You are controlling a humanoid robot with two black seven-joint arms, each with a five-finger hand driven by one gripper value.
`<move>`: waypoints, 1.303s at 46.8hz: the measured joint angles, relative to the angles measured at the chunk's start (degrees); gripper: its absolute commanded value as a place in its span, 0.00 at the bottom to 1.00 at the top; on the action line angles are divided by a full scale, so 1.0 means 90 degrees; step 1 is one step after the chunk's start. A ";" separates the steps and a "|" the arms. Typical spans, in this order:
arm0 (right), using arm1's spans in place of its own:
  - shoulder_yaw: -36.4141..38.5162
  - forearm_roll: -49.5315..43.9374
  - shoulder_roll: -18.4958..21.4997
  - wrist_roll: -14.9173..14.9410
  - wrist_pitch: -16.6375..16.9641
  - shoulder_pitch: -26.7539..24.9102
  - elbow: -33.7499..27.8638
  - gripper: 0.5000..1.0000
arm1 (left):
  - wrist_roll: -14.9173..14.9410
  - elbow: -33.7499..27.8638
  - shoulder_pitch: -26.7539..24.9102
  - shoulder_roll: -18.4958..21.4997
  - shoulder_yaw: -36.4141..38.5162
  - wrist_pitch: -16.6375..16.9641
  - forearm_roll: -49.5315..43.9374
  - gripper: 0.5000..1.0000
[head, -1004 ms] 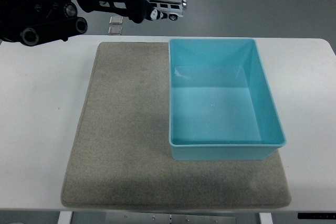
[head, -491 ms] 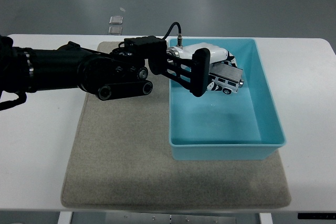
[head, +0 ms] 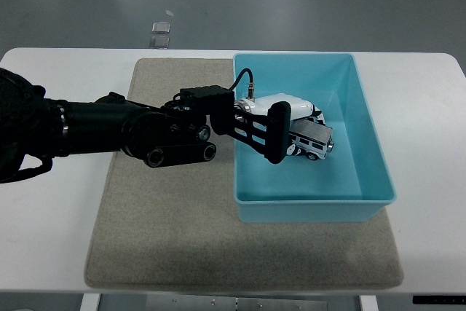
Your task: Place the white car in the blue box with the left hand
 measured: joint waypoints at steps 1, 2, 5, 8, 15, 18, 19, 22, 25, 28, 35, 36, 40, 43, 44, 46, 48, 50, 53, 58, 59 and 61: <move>0.0000 0.0000 0.0000 0.0000 0.0000 0.0000 0.0000 0.87 | -0.0002 -0.0013 0.0003 -0.0001 0.0000 0.0000 -0.0001 0.87; 0.0000 0.0000 0.0000 0.0000 0.0000 0.0000 0.0000 0.87 | -0.0003 -0.0025 0.0005 -0.0002 0.0000 0.0000 -0.0002 0.89; -0.0001 0.0000 0.0000 0.0000 0.0000 0.0000 0.0000 0.87 | -0.0004 -0.0034 0.0008 -0.0003 -0.0005 0.0003 -0.0003 0.93; -0.0001 0.0000 0.0000 0.0000 0.0000 0.0000 0.0000 0.87 | -0.0004 -0.0039 0.0008 0.0002 -0.0006 0.0003 -0.0010 0.97; -0.0001 0.0000 0.0000 0.0000 0.0000 0.0000 0.0000 0.87 | -0.0004 -0.0143 -0.0012 0.0071 -0.0047 -0.0007 -0.0098 0.99; 0.0000 0.0000 0.0000 0.0001 0.0000 0.0000 0.0000 0.87 | -0.0004 -0.0257 -0.0049 0.0147 -0.0194 0.0003 -0.0140 0.99; 0.0000 0.0000 0.0000 0.0000 0.0000 -0.0001 0.0000 0.87 | -0.0003 -0.0296 -0.0058 0.0198 -0.0299 0.0010 -0.0145 0.99; -0.0001 0.0000 0.0000 0.0002 0.0000 0.0000 0.0000 0.87 | 0.0001 -0.0427 -0.0085 0.0473 -0.0775 -0.0001 -0.0150 0.99; -0.0001 0.0000 0.0000 0.0002 0.0000 0.0001 0.0000 0.87 | 0.0004 -0.0527 -0.0088 0.0764 -0.1373 -0.0031 -0.0158 0.99; 0.0000 0.0000 0.0000 0.0000 0.0000 -0.0001 0.0000 0.87 | 0.0005 -0.0552 -0.0038 0.0969 -0.2003 -0.0037 -0.0193 0.99; 0.0000 0.0000 0.0000 0.0000 0.0000 -0.0001 0.0000 0.87 | 0.0005 -0.0512 0.0070 0.1532 -0.3256 -0.0031 -0.1047 0.99; 0.0001 0.0000 0.0000 0.0001 -0.0001 0.0000 0.0000 0.87 | 0.0005 -0.0507 0.0083 0.1596 -0.3383 -0.0021 -0.1247 0.99; 0.0001 0.0000 0.0000 0.0000 0.0000 0.0000 0.0000 0.87 | 0.0005 -0.0401 0.0138 0.1872 -0.3838 0.0077 -0.2110 0.99; 0.0001 0.0000 0.0000 0.0000 0.0000 -0.0001 0.0000 0.87 | 0.0005 -0.0177 0.0230 0.2121 -0.4163 0.0150 -0.2722 0.99; 0.0001 0.0000 0.0000 0.0000 0.0000 0.0001 0.0000 0.87 | 0.0005 -0.0091 0.0263 0.2172 -0.4264 0.0165 -0.2902 0.99; 0.0002 0.0000 0.0000 0.0000 0.0000 -0.0001 0.0000 0.87 | 0.0005 0.0093 0.0353 0.2248 -0.4498 0.0190 -0.3253 0.99; 0.0002 0.0000 0.0000 0.0001 0.0000 0.0002 0.0000 0.87 | 0.0003 0.0268 0.0489 0.2312 -0.4719 0.0193 -0.3532 0.99; 0.0002 0.0000 0.0000 0.0000 0.0000 -0.0001 0.0000 0.87 | 0.0000 0.0446 0.0661 0.2418 -0.4989 0.0194 -0.3767 0.99; 0.0002 0.0000 0.0000 0.0000 0.0000 0.0000 0.0000 0.87 | -0.0007 0.0661 0.0926 0.2609 -0.5474 0.0112 -0.4004 0.99; -0.0002 0.0000 0.0000 0.0000 0.0000 -0.0001 0.0000 0.87 | -0.0008 0.0744 0.1548 0.2756 -0.6284 -0.0012 -0.4194 0.99; -0.0003 0.0000 0.0000 0.0000 0.0000 0.0001 0.0000 0.87 | -0.0008 0.0745 0.1667 0.2766 -0.6438 -0.0053 -0.4220 0.99; -0.0001 0.0000 0.0000 0.0001 0.0000 0.0001 0.0000 0.87 | -0.0007 0.0753 0.1894 0.2801 -0.6754 -0.0164 -0.4257 0.99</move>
